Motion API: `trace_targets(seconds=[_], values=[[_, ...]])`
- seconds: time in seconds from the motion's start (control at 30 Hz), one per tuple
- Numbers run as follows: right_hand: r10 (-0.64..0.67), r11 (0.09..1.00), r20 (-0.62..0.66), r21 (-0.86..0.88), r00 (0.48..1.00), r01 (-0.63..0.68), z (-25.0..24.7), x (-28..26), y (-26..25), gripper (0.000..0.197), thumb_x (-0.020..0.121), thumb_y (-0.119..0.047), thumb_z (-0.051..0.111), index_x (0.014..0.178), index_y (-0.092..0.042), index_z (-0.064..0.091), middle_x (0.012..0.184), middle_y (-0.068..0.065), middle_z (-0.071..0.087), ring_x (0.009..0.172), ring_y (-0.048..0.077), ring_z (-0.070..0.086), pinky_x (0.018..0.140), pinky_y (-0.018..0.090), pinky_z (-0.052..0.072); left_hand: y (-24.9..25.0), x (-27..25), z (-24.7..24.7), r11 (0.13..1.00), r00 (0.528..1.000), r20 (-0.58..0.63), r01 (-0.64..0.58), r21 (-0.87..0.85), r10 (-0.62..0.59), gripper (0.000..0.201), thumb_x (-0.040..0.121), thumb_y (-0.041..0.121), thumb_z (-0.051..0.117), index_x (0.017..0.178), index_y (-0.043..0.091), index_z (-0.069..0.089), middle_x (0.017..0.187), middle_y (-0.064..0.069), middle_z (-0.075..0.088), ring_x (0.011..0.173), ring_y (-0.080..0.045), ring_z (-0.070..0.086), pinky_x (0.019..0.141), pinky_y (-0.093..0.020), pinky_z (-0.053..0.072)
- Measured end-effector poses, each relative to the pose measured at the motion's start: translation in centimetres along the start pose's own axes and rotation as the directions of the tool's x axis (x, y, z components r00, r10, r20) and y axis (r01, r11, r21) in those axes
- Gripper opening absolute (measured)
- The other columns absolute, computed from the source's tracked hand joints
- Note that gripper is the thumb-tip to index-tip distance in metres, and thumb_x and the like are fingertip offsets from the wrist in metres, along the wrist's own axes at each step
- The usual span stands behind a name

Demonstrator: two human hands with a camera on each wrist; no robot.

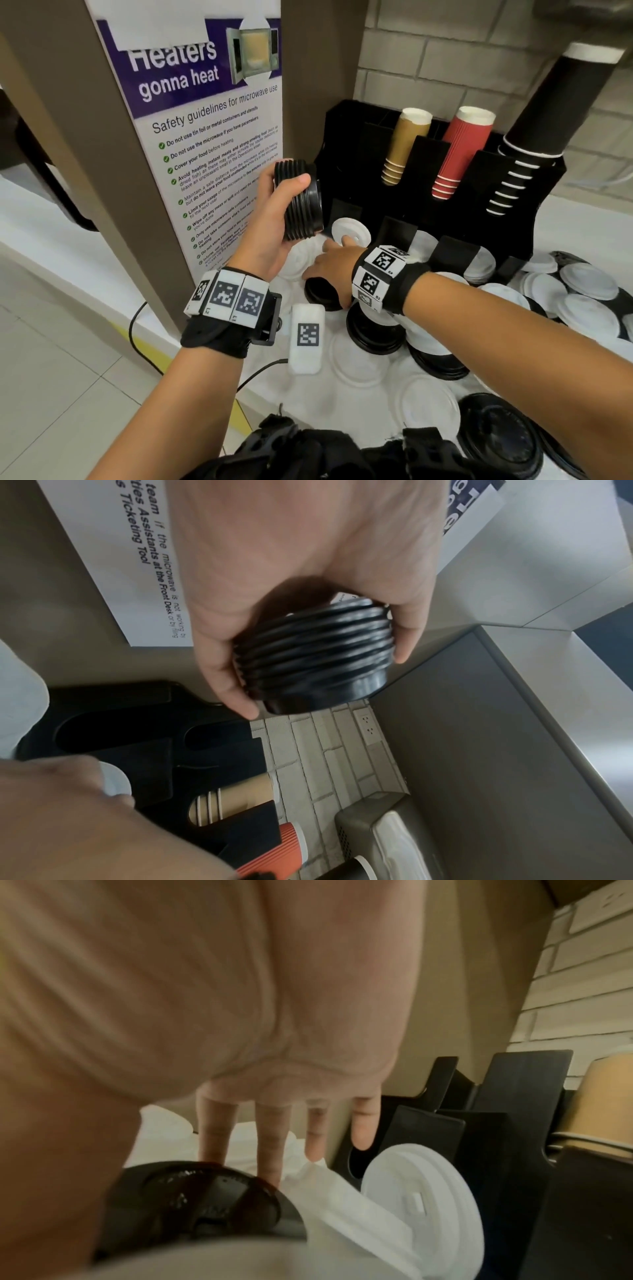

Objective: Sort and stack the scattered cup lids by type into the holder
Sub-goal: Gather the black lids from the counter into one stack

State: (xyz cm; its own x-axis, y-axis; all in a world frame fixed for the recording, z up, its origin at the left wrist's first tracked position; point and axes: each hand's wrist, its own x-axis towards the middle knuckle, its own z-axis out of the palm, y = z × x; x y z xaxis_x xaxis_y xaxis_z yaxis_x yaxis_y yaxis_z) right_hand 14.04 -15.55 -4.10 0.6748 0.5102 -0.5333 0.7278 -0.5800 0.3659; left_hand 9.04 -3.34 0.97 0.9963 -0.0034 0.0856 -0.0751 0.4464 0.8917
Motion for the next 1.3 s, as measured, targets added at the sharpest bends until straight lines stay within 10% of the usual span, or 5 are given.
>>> trace_targets(seconds=[0.3,0.47,0.67,0.97,1.3], values=[[0.063,0.891,-0.168,0.453,0.984,0.020,-0.6,-1.1,1.8,0.080,0.073,-0.035,0.075,0.140,-0.035,0.030,0.125,0.000,0.051,0.121,0.024,0.037,0.092,0.039,0.035,0.1,0.0,0.5,0.995,1.000,0.008,-0.011,-0.096,0.011,0.058,0.079,0.032,0.059,0.131,0.014,0.041,0.114,-0.012,0.054,0.098,-0.025,0.057,0.071,-0.035,0.052],[0.235,0.316,-0.324,0.917,0.917,0.243,-0.1,-4.2,4.5,0.070,0.079,-0.027,0.075,0.134,-0.031,0.032,0.122,0.007,0.054,0.112,0.022,0.057,0.096,0.035,0.049,-0.2,-0.1,0.1,0.998,0.998,0.049,-0.034,-0.057,0.037,0.060,0.066,0.037,0.071,0.118,0.020,0.047,0.103,-0.003,0.060,0.088,-0.016,0.063,0.071,-0.035,0.054],[0.511,-0.226,-0.330,0.839,0.794,0.494,1.1,-7.4,4.3,0.038,0.090,-0.032,0.059,0.122,-0.045,0.045,0.097,-0.003,0.070,0.089,0.017,0.066,0.087,0.041,0.054,-1.3,-0.5,0.8,0.999,1.000,-0.002,0.013,-0.044,-0.013,0.070,0.067,0.036,0.068,0.129,0.012,0.044,0.110,-0.008,0.059,0.093,-0.019,0.061,0.069,-0.033,0.054],[0.547,-0.140,-0.491,0.745,0.678,0.652,1.5,-11.3,2.3,0.063,0.084,0.011,0.057,0.130,-0.031,0.050,0.119,0.002,0.058,0.098,0.011,0.065,0.074,0.022,0.053,-3.0,-0.9,2.5,0.993,0.989,0.092,0.109,0.045,-0.113,0.054,0.077,0.035,0.054,0.129,0.021,0.047,0.121,-0.015,0.057,0.106,-0.027,0.057,0.081,-0.045,0.049],[0.550,-0.063,-0.519,0.755,0.655,0.652,1.5,-11.8,1.8,0.061,0.077,0.004,0.069,0.119,-0.036,0.052,0.118,-0.004,0.055,0.106,0.010,0.062,0.084,0.028,0.054,-3.6,-1.1,3.3,0.993,0.989,0.092,0.114,0.038,-0.117,0.058,0.078,0.036,0.053,0.134,0.021,0.043,0.121,-0.013,0.057,0.103,-0.026,0.061,0.070,-0.038,0.055]])
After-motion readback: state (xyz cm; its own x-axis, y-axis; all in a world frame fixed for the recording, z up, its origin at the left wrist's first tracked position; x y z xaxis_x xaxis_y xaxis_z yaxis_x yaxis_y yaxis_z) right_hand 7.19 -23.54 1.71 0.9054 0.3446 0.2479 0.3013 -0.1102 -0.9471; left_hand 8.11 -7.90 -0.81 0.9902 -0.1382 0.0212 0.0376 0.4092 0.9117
